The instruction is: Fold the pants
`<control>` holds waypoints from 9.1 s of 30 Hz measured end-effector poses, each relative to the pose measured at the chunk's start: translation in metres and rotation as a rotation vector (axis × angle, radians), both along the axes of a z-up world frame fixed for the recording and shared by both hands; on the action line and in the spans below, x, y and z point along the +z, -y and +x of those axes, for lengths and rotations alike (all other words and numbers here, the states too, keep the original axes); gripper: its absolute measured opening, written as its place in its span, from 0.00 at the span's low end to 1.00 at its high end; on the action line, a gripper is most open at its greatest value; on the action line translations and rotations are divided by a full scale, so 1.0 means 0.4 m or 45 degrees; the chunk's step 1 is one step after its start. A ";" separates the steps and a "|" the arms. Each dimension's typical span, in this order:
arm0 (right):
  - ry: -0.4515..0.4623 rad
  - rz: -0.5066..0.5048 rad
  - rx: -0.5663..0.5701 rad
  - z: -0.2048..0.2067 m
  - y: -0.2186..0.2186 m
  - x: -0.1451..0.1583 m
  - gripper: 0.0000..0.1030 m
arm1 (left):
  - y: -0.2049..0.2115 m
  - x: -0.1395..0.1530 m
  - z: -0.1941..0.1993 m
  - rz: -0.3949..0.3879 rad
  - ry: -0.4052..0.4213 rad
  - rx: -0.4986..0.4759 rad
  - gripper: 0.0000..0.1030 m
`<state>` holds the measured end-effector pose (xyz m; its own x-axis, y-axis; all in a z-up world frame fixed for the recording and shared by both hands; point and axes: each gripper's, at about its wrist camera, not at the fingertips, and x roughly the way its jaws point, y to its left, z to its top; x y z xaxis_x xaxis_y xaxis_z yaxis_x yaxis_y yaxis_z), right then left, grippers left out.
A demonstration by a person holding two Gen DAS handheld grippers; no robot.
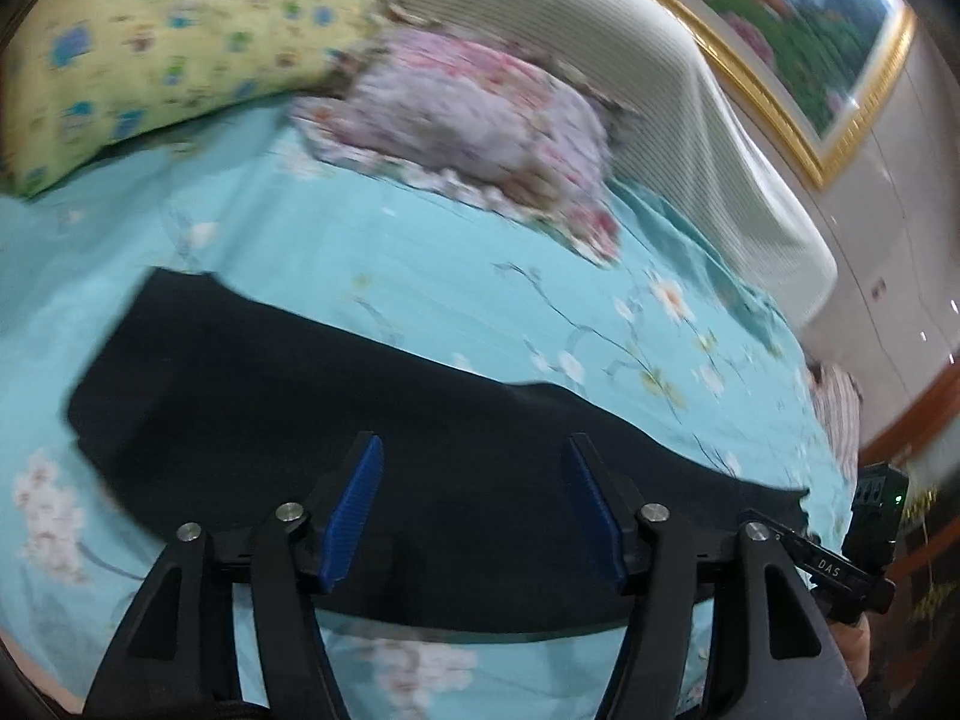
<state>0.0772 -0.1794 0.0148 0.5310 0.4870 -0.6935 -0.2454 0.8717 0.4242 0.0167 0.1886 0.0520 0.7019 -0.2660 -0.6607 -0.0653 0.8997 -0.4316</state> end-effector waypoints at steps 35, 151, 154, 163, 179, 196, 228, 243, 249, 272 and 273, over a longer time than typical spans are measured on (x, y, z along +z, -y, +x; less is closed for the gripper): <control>-0.099 0.083 -0.522 -0.220 0.405 -0.052 0.49 | 0.557 -0.040 0.167 0.066 -0.163 -0.646 0.73; -0.033 0.283 0.189 -0.058 -0.064 -0.052 0.54 | 0.277 -0.162 0.182 -0.295 -0.240 -0.468 0.37; -0.019 0.291 0.213 -0.057 -0.076 -0.037 0.54 | 0.243 -0.158 0.157 -0.321 -0.234 -0.402 0.42; -0.019 0.342 0.268 -0.023 -0.118 -0.012 0.56 | 0.111 -0.146 0.076 -0.343 -0.188 -0.142 0.50; 0.004 0.307 0.451 0.049 -0.284 0.027 0.62 | -0.084 -0.130 -0.101 -0.306 -0.168 0.255 0.54; -0.001 0.289 0.621 0.129 -0.459 0.052 0.62 | -0.271 -0.170 -0.170 -0.352 -0.188 0.532 0.57; -0.129 0.039 1.189 0.350 -0.943 -0.035 0.54 | -0.368 -0.214 -0.103 -0.450 -0.161 0.595 0.59; -0.050 0.039 1.191 0.321 -0.910 0.015 0.20 | -0.338 -0.146 -0.092 -0.360 -0.102 0.558 0.24; 0.006 0.125 1.135 0.312 -0.832 0.097 0.19 | -0.284 -0.053 -0.088 -0.350 -0.016 0.486 0.23; 0.139 0.315 0.811 0.261 -0.364 0.216 0.17 | 0.073 0.138 -0.011 -0.295 0.113 0.040 0.22; 0.142 0.324 0.791 0.256 -0.343 0.214 0.17 | 0.091 0.141 -0.006 -0.290 0.112 0.020 0.22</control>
<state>0.1797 -0.0422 0.1003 0.1614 0.8654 -0.4744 -0.7226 0.4310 0.5405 0.0143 0.1524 0.1083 0.7593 -0.3896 -0.5213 -0.0320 0.7777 -0.6279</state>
